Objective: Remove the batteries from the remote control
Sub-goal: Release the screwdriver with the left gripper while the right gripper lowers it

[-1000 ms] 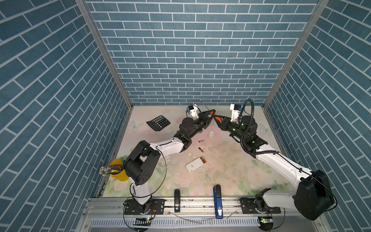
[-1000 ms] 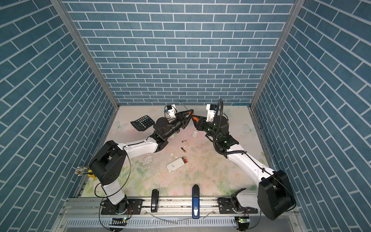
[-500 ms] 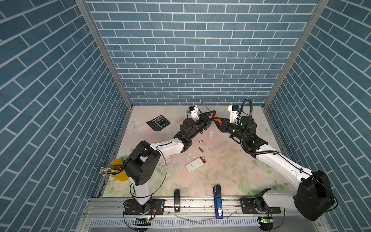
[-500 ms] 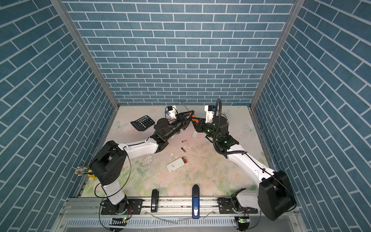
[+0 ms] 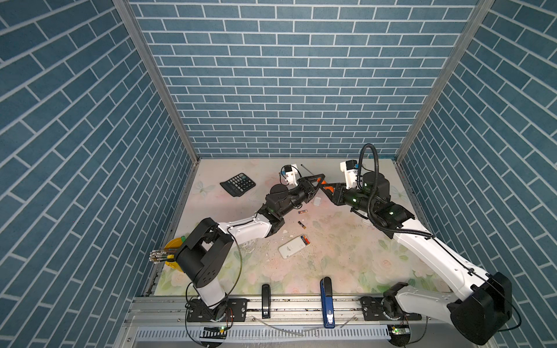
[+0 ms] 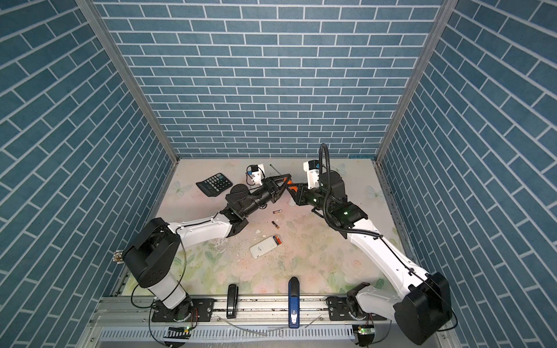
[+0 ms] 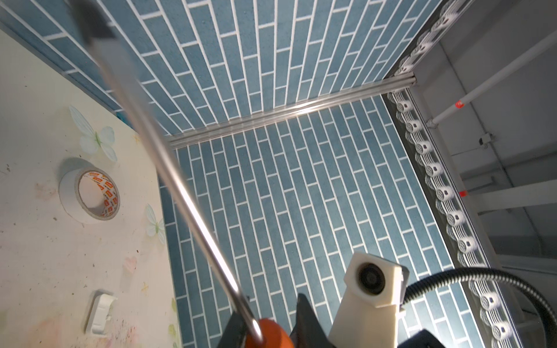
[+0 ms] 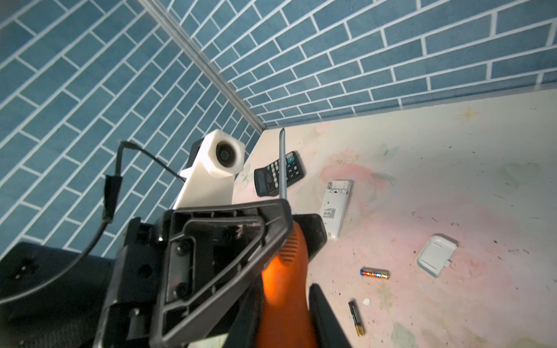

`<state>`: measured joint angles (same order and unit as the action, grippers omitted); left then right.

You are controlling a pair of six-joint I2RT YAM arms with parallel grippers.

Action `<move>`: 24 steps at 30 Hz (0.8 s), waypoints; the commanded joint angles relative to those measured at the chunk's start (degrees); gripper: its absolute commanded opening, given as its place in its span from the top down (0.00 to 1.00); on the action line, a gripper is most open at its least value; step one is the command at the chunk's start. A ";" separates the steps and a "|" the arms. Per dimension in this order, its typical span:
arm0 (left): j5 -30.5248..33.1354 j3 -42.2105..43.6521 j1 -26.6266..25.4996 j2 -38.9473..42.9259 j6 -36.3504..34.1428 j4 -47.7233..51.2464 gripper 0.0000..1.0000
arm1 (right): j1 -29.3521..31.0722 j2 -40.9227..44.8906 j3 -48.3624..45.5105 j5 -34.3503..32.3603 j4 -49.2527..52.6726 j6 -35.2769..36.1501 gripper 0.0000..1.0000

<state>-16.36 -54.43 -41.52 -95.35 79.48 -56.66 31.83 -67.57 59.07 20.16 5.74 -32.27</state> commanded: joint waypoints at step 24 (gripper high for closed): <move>2.83 16.06 5.69 28.50 -30.04 53.67 0.55 | -1.70 4.96 18.51 -1.19 60.73 -1.39 1.00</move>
<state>-13.96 -38.09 -36.16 -67.53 56.18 -18.79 29.85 -62.35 74.19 17.04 55.75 -30.76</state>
